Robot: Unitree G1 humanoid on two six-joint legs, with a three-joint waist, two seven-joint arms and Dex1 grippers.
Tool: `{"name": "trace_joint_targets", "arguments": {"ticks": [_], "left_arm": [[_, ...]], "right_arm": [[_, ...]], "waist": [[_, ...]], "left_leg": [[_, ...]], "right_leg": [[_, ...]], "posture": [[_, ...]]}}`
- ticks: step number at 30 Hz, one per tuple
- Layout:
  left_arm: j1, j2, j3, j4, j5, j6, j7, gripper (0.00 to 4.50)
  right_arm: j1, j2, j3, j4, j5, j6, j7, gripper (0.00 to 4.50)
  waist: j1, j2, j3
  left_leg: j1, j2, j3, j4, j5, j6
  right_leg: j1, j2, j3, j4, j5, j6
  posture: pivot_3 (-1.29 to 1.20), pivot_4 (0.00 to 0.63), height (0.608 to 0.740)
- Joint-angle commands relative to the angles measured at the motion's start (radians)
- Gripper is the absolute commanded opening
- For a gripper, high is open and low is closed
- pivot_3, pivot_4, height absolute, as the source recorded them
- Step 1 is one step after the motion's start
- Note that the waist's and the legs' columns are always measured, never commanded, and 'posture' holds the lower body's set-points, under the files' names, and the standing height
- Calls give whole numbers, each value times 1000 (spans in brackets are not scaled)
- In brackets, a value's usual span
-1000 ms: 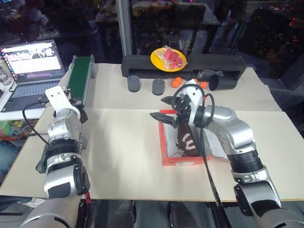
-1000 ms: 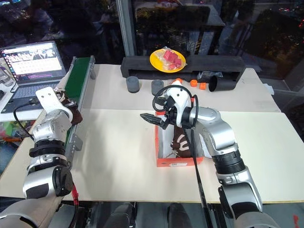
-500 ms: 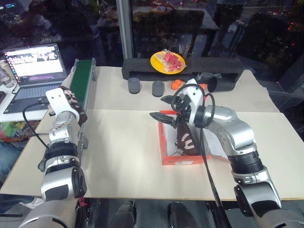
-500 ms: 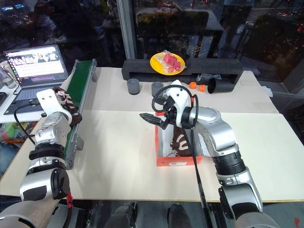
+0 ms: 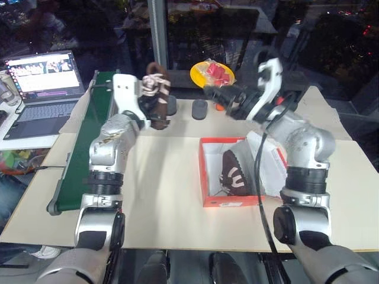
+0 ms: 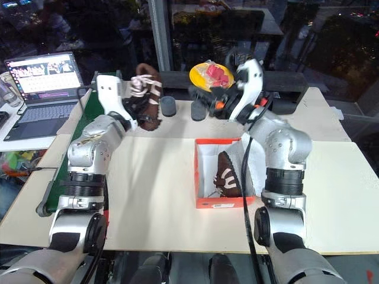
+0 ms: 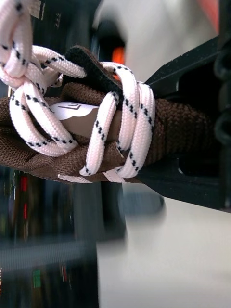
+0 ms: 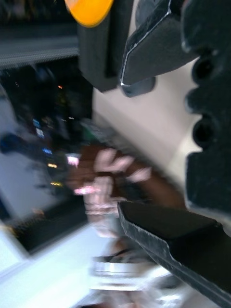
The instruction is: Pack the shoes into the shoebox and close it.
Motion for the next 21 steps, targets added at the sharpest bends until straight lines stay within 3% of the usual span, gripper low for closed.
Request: {"name": "trace_joint_targets", "arguments": {"ticks": [1, 17, 21], "left_arm": [[-77, -39, -38, -87, -45, 49, -50, 819], [-135, -193, -83, -146, -99, 157, -54, 819], [-139, -199, -84, -144, -92, 162, -55, 748]], "right_arm": [[-34, 16, -67, -16, 105, 74, -75, 4500], [-26, 19, -108, -48, 198, 69, -167, 4500], [-30, 26, -116, -42, 218, 58, -175, 3476]], "waist": [[-4, 0, 0], [-2, 1, 0], [-3, 1, 1]], "left_leg": [[0, 0, 0, 0, 0, 0], [0, 0, 1, 1, 0, 1], [0, 0, 1, 0, 0, 1]], "right_leg": [[0, 0, 0, 0, 0, 0], [0, 0, 1, -1, 0, 0], [0, 0, 1, -1, 0, 0]], "posture": [[0, 150, 740], [0, 150, 740], [0, 150, 740]]}}
